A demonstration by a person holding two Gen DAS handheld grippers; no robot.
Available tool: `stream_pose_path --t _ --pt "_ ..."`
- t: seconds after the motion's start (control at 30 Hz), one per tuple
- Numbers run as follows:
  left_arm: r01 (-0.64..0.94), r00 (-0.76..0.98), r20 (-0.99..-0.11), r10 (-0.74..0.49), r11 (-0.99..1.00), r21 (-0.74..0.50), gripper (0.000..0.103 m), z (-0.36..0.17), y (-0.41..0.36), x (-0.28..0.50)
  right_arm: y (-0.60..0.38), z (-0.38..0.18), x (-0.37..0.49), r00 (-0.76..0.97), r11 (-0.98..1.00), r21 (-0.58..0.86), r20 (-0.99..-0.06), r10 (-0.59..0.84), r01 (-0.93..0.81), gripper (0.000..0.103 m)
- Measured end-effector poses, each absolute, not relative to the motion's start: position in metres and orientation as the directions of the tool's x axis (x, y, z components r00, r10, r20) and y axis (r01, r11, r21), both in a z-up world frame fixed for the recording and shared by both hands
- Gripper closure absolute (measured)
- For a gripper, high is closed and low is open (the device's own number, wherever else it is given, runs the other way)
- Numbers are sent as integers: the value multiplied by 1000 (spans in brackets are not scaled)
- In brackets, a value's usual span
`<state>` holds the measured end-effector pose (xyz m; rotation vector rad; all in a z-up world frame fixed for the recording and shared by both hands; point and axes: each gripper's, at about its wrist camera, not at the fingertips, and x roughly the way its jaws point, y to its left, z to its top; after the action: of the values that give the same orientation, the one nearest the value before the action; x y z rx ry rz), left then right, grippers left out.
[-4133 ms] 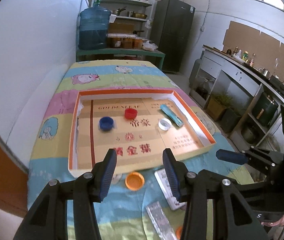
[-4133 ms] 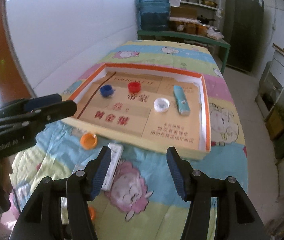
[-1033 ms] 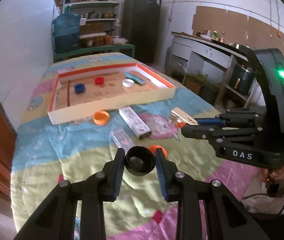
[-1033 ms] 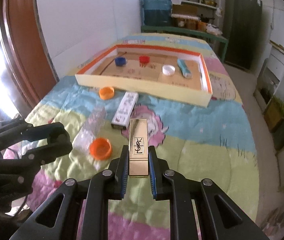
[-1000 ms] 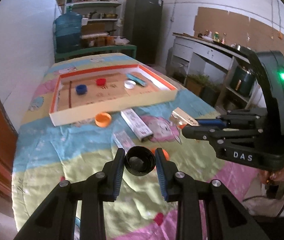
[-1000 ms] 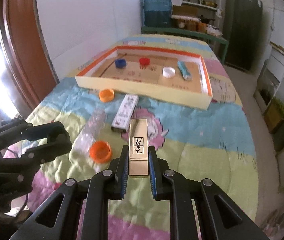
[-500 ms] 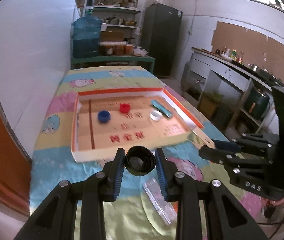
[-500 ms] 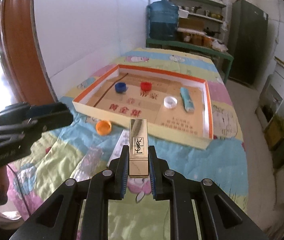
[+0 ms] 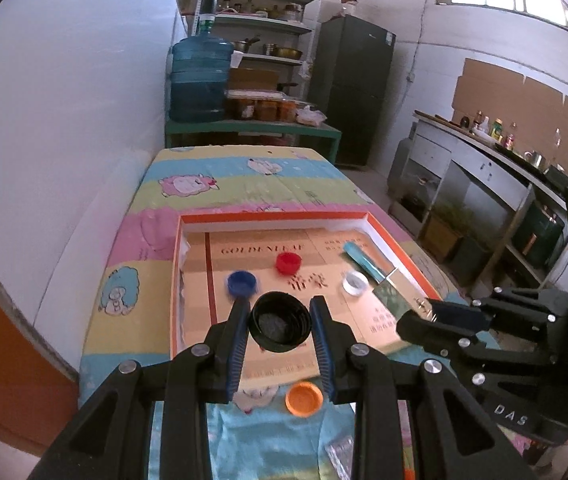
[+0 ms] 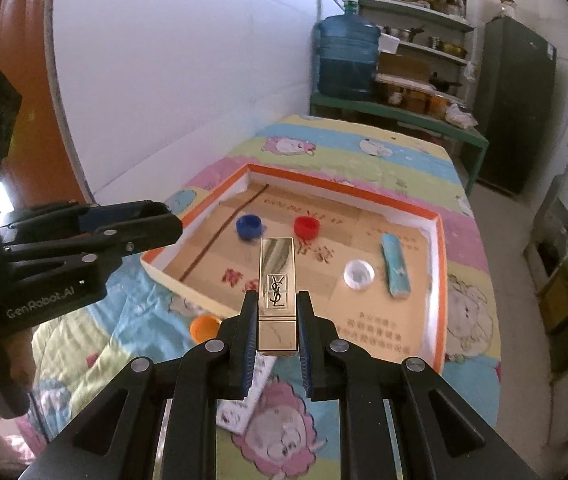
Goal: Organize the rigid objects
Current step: 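Carry the black cap into the box with the left tool while the right tool carries the gold box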
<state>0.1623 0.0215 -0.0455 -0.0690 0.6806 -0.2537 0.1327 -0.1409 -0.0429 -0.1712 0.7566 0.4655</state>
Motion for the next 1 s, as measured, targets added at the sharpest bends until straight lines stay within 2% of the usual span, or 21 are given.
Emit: stream_pose_path --t 0.5,1.0 --pt "96 712 -682 -167 985 -141 72 -85 40 219 -126 -68 193 573 876 92 -724 385 -473 85" --pt "75 661 -735 -150 988 -134 72 -121 42 250 -125 -106 230 521 882 108 -771 366 -460 85"
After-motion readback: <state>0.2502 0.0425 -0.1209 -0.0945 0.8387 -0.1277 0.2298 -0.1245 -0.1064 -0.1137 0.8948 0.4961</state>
